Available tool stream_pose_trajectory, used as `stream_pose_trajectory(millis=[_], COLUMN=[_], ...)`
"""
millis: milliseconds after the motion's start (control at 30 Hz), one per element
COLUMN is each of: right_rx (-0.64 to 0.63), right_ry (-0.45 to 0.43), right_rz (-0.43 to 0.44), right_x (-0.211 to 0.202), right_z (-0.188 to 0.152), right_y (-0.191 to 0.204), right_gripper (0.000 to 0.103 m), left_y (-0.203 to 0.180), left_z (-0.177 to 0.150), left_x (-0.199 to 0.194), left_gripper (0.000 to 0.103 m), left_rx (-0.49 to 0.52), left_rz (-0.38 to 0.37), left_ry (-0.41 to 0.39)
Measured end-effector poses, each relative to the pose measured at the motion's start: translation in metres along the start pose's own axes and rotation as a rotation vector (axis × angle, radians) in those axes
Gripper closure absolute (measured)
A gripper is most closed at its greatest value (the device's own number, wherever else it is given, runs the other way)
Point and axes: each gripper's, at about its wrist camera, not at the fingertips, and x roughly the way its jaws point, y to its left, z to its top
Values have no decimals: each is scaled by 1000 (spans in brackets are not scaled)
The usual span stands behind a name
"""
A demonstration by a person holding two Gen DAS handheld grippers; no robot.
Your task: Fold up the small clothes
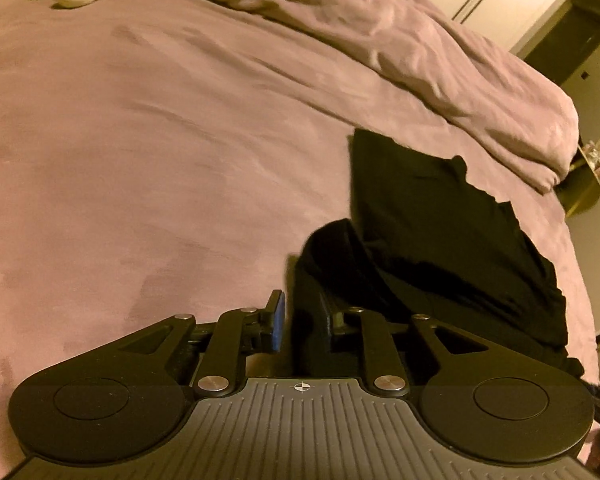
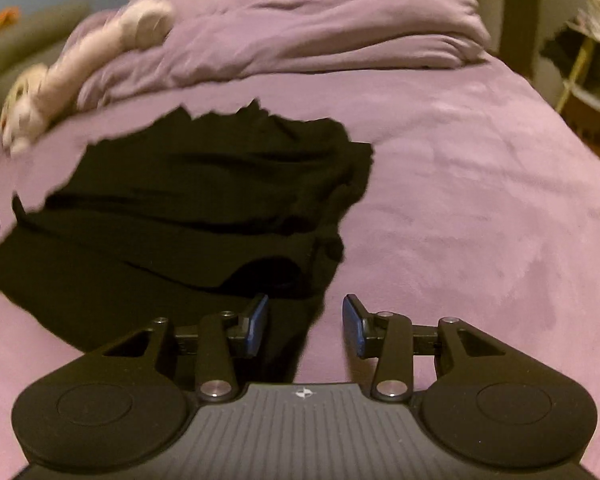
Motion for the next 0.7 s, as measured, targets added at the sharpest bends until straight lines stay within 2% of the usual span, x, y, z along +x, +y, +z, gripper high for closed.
stream_pose_trajectory(millis=[133, 333, 433, 600, 700], right_rx=[-44, 93, 160, 160, 165], right_ry=[-43, -83, -78, -70, -70], right_rz=[-88, -142, -103, -53, -25], right_x=[16, 29, 31, 34, 38], right_z=[17, 28, 24, 19, 21], right_y=[13, -2, -13, -17, -18], right_gripper=[68, 68, 67, 66, 66], left_y=[-9, -13, -12, -12, -11], left_z=[3, 11, 14, 18, 19], left_x=[10, 30, 39, 50, 52], left_gripper=[75, 74, 68, 68, 60], left_rx=[18, 23, 0, -28, -34], left_rz=[-20, -38, -65, -86, -110], left_ry=[3, 26, 23, 12, 7])
